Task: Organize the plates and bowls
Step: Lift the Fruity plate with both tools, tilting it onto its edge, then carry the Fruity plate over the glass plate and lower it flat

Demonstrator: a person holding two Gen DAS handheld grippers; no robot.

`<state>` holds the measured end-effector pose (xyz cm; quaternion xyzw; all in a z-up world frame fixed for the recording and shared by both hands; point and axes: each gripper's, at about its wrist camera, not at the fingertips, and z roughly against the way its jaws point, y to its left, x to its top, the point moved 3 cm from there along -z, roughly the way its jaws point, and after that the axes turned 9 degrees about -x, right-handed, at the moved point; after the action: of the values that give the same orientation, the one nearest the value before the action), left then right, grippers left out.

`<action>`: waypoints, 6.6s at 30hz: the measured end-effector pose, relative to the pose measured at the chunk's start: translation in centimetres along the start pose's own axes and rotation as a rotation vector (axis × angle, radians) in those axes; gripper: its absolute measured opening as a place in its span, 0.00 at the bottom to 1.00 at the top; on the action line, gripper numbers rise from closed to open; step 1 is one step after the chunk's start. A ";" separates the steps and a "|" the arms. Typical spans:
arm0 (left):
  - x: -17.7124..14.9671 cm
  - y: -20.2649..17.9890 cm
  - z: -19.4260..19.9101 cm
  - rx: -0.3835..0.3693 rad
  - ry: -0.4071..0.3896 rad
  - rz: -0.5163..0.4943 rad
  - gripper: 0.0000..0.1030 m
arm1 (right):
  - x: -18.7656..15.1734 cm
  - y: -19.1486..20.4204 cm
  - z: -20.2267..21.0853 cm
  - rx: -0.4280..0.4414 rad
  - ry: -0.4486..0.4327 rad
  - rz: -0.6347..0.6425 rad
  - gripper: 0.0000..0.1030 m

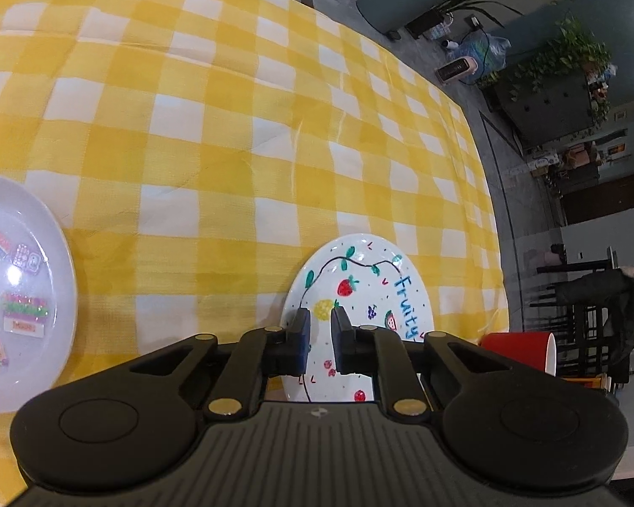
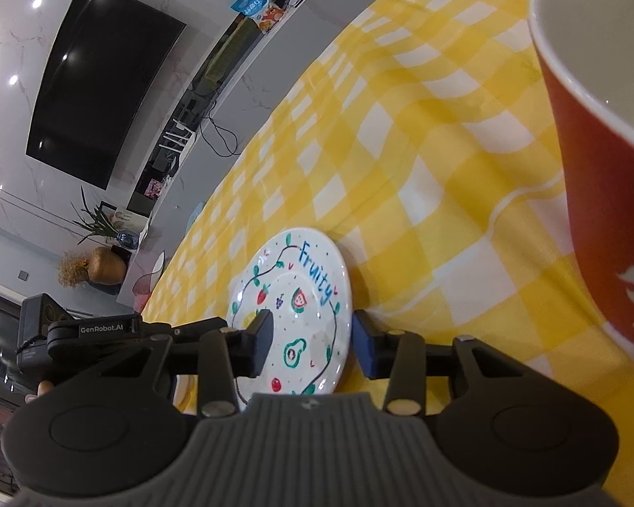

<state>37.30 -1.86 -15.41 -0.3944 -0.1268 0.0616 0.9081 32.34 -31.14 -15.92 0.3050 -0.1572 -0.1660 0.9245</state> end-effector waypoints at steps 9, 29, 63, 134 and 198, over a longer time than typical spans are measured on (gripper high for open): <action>0.1 0.7 2.1 0.012 -0.074 0.019 0.18 | 0.1 -0.4 0.0 0.015 0.007 -0.023 0.39; 0.0 4.1 0.2 -0.099 -0.041 0.194 0.15 | 0.1 -0.5 0.1 0.007 0.007 0.002 0.34; -1.1 0.5 0.0 0.066 -0.103 -0.011 0.10 | 0.0 -0.7 0.0 -0.054 0.015 -0.024 0.07; -9.3 -2.1 2.6 -0.031 0.325 -0.212 0.09 | -17.2 1.3 10.8 0.030 0.104 -0.131 0.08; -9.1 -4.6 4.3 0.035 0.216 -0.333 0.15 | -22.1 4.7 13.3 -0.370 0.027 0.244 0.46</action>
<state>27.38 -3.91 -10.84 -0.3565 -0.0910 -0.1299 0.9207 8.34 -25.55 -7.03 0.1110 -0.1472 -0.0750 0.9800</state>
